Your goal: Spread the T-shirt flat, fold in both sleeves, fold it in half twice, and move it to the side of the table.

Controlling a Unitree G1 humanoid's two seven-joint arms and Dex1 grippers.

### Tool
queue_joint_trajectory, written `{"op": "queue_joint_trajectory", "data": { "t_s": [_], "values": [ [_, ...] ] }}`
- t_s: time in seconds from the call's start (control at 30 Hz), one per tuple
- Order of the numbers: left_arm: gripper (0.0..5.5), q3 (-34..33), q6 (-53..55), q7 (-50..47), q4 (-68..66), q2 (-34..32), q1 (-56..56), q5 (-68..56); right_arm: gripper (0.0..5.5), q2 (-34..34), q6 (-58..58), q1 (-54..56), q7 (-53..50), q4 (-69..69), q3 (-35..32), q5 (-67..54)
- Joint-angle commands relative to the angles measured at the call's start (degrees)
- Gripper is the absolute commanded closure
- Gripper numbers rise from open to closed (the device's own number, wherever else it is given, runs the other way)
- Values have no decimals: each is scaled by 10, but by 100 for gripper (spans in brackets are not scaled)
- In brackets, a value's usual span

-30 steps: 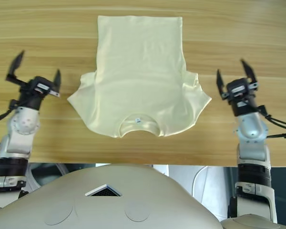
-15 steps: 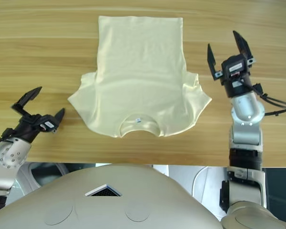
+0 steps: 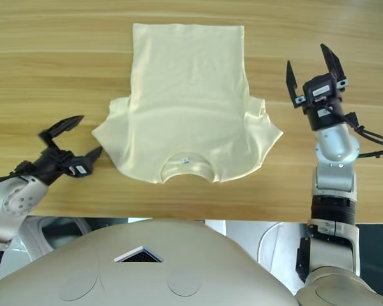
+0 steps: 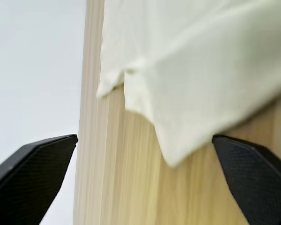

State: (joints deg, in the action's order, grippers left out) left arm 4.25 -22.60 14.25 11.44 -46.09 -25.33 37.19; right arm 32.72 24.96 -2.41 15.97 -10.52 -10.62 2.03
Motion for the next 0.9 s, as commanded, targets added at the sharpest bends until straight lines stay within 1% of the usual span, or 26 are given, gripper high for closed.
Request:
{"op": "queue_joint_trajectory", "data": {
  "t_s": [0.03,0.17,0.27,0.4,0.53,0.8,0.9],
  "values": [
    [13,56,0,39,-56,-4,21,39,241,5,9,-12,-5,0,-15,3],
    [13,71,-2,33,-81,-7,45,44,241,1,15,-11,-10,-9,-14,7],
    [13,68,6,28,-90,-12,47,44,241,0,21,-14,-12,-14,-16,7],
    [13,47,33,21,-94,-21,32,49,241,0,26,-12,-14,-23,-15,10],
    [13,48,39,20,-92,-22,32,48,241,-3,33,-8,-16,-32,-12,13],
    [13,100,1,21,-101,2,63,38,241,-5,41,-9,-15,-37,-13,14],
    [13,108,-5,22,-106,2,67,34,241,-3,42,-10,-15,-37,-15,13]
  ]
}}
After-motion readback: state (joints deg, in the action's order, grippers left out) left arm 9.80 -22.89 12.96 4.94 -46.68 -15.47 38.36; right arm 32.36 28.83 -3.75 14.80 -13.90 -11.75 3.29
